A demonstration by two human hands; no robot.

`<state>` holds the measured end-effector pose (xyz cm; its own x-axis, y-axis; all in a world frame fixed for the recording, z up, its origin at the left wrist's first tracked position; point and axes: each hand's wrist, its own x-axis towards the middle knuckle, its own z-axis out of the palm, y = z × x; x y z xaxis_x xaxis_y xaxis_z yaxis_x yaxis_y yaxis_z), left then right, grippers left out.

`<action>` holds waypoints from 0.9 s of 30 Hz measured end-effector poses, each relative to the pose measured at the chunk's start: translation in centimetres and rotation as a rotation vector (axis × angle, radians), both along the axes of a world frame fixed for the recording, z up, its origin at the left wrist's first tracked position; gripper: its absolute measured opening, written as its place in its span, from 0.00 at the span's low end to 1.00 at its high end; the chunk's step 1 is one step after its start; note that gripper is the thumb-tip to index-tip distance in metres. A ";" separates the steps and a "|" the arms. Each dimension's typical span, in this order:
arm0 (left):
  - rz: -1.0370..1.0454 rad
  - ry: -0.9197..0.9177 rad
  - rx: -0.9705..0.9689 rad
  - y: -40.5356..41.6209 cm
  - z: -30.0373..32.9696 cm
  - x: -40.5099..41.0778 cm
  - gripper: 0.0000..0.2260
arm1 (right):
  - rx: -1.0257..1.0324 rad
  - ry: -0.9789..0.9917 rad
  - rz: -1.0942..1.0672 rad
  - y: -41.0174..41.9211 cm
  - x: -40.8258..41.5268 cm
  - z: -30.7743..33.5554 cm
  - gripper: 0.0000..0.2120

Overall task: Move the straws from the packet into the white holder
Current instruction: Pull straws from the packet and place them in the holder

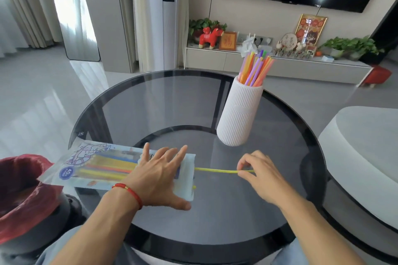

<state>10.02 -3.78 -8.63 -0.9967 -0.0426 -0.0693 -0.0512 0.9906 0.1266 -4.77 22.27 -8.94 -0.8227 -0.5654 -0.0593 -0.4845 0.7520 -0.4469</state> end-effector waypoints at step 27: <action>-0.282 0.292 -0.595 3.2 4.4 -4.0 0.54 | -0.800 -0.660 -0.213 -5.0 3.2 -1.3 0.09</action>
